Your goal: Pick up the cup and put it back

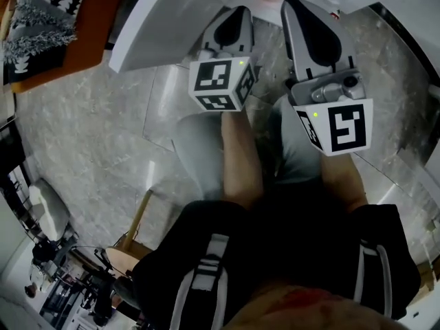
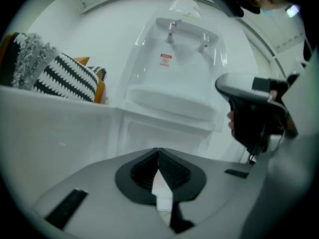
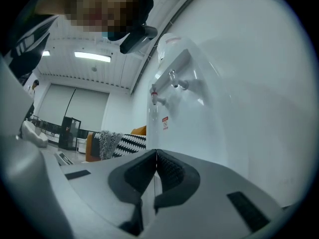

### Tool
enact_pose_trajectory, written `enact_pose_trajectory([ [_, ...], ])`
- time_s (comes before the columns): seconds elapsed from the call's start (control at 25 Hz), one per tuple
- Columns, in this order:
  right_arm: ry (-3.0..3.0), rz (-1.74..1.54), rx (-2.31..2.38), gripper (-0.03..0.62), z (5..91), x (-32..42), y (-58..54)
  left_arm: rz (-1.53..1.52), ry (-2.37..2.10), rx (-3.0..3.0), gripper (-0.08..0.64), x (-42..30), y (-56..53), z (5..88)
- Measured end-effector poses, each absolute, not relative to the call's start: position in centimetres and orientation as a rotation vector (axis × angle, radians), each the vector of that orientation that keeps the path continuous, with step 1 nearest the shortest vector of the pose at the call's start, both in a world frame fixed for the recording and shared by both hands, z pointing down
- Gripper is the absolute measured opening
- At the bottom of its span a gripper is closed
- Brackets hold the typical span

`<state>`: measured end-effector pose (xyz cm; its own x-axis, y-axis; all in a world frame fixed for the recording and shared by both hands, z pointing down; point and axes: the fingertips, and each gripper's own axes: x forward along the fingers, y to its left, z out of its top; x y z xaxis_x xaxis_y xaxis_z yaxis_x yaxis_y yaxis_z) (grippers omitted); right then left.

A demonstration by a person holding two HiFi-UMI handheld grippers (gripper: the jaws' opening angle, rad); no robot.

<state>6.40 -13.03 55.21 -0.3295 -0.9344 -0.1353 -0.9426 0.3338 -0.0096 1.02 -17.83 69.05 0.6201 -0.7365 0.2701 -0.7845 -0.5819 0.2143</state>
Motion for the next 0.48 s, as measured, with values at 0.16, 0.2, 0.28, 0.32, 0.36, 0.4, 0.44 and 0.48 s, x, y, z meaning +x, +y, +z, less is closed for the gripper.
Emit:
enact_pose_trajectory([
  [0.16,2.473,0.155,-1.747,0.011,54.6,6.2,-12.5,0.260,-1.244,2.533,0.015,-0.4,-16.1,65.9],
  [0.2,2.467,0.163,-1.742,0.011,54.4,6.2,-12.3,0.295,-1.243,2.538,0.015,-0.6,-15.5,65.3],
  [0.28,2.463,0.153,-1.723,0.011,54.1,6.2,-12.2,0.289,-1.250,2.566,0.014,-0.8,-14.3,63.5],
  [0.32,2.466,0.143,-1.712,0.011,54.1,6.0,-12.0,0.239,-1.257,2.585,0.015,-0.8,-13.8,62.3],
  [0.36,2.471,0.135,-1.701,0.011,54.0,5.8,-11.9,0.180,-1.268,2.605,0.015,-0.8,-13.5,61.2],
  [0.4,2.480,0.132,-1.693,0.011,54.0,5.5,-11.7,0.138,-1.291,2.622,0.015,-0.9,-13.2,60.5],
  [0.44,2.488,0.133,-1.686,0.011,53.9,5.4,-11.5,0.127,-1.326,2.634,0.015,-1.0,-13.1,60.1],
  [0.48,2.493,0.137,-1.682,0.011,53.8,5.3,-11.4,0.136,-1.365,2.635,0.015,-1.2,-13.1,60.1],
])
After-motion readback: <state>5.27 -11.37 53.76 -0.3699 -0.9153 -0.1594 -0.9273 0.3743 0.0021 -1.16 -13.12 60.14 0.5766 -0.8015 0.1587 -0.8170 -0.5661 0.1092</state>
